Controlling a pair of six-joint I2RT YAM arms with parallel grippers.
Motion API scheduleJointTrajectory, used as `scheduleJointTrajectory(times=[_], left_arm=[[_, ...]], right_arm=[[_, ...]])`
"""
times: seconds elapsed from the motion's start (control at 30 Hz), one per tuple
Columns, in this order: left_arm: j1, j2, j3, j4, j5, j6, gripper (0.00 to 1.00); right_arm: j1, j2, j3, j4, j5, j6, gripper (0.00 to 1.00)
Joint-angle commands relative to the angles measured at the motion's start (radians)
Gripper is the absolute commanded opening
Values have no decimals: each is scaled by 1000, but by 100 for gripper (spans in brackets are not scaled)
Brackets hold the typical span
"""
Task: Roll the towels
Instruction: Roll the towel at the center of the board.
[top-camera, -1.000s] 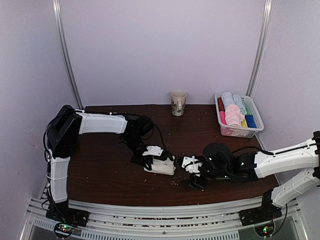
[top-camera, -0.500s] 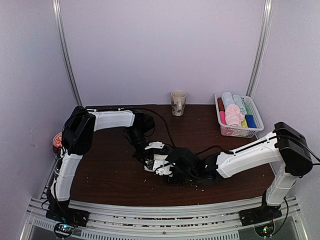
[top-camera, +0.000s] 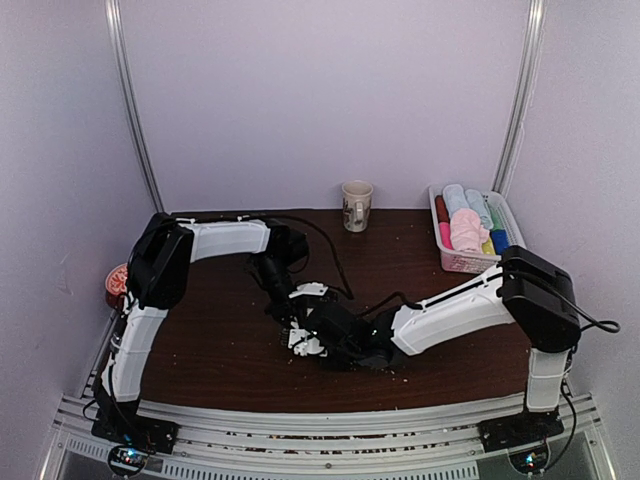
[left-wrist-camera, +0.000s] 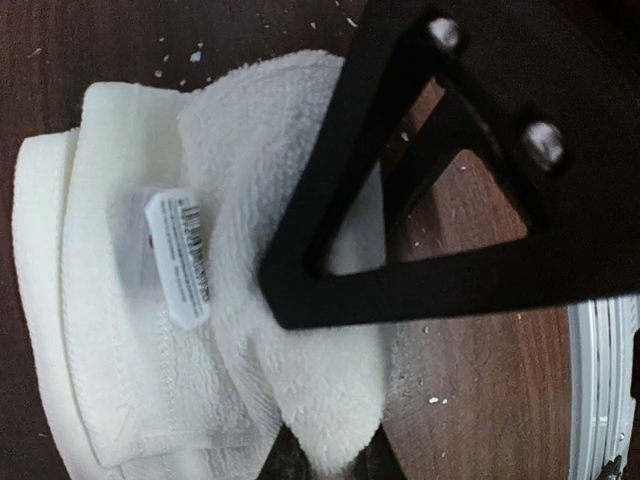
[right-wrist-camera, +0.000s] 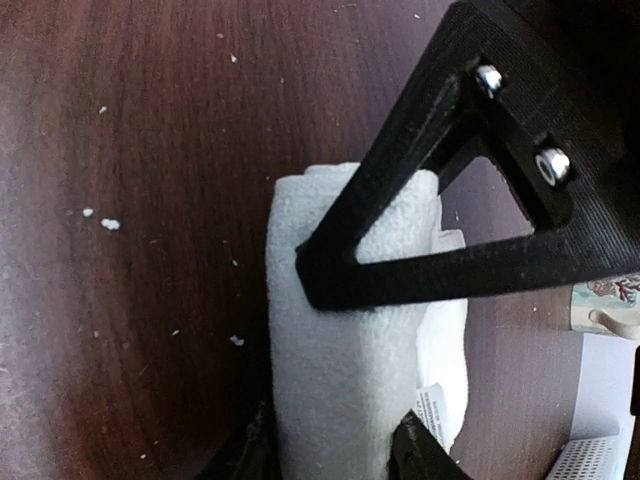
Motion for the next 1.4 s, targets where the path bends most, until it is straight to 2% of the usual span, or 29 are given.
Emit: scheduleJointTrajectory(times=[0.0,0.17,0.27,0.5,0.57,0.63,0.83,1.0,1.13,1.27,1.37], left_arm=[[-2,69,-24,-37,-68,19,0],[1,67,-26,-42,-68,26,0],[8,49,-23,-31,-62,25,12],[55,-119,-62,104,-81,-45,69],[70,-194,-105,170,-91,-71,82],[83,-268,-166,264,-102,-95,90],[98,-506,-475,572,-183,-151,92],[99,-662,-699,778,-156,-120,86],[98,-731,-793,860,-120,-88,79],[90,-751,-839,902,-109,-55,71],[61,-753,-876,950,-151,-37,65]], right_arm=[[-17,47,58,-105,-14,30,29],[-35,53,71,-135,-43,42,11],[-46,53,78,-163,-78,52,5],[-71,48,106,-238,-223,102,1],[-82,54,131,-273,-280,128,1],[-90,62,161,-317,-327,158,1],[-121,92,254,-404,-495,249,1],[-164,135,364,-486,-638,359,2],[-228,159,415,-493,-768,461,0],[-277,189,436,-474,-842,524,0],[-301,229,471,-500,-856,532,0]])
